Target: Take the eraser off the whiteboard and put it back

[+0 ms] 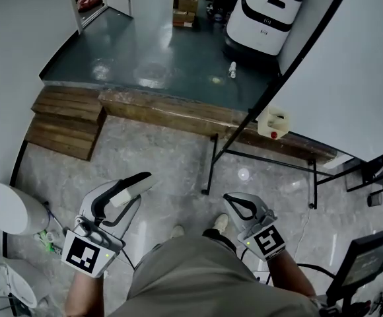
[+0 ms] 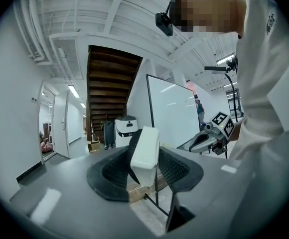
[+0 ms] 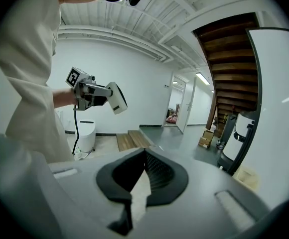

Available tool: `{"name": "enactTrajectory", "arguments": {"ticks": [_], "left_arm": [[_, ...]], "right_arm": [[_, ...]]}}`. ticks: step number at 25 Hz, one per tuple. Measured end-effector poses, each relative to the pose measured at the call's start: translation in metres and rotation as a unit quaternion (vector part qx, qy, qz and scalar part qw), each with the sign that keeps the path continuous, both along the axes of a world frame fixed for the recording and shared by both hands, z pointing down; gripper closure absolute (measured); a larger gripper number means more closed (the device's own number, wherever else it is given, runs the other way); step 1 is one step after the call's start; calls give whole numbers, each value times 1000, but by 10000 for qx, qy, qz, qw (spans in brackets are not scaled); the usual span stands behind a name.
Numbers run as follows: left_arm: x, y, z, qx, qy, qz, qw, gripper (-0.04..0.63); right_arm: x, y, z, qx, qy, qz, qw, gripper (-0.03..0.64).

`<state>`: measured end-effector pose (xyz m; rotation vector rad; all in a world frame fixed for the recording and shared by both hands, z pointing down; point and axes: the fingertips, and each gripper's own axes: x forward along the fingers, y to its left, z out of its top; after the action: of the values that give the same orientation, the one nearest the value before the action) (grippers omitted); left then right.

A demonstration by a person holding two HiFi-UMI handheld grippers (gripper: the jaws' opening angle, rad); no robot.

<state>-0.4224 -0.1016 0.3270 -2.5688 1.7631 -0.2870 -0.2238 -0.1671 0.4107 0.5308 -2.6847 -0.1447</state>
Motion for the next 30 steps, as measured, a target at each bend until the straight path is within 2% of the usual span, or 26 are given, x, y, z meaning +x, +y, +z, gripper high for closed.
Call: {"name": "enactTrajectory", "arguments": {"ticks": [5,8,14,23,30], "left_arm": [[9,-8,6,-65,19,181,9998,416],[23,-22,4,-46,-12,360,9993,417],[79,-71,4,-125,-223,1076,9939,417],[208,-178,16,-181,-482,2219,9737,419],[307,-259,20,-87,-843,2976,9509,419]], "right_arm": [[6,-1,4,44,45,-4,10000,614],[16,-8,1,-3,-19,175,9998,614],[64,-31,3,-88,-117,685,9975,614],[169,-80,12,-97,-323,1519,9878,614],[251,-122,8,-68,-430,2123,9762,614]]}}
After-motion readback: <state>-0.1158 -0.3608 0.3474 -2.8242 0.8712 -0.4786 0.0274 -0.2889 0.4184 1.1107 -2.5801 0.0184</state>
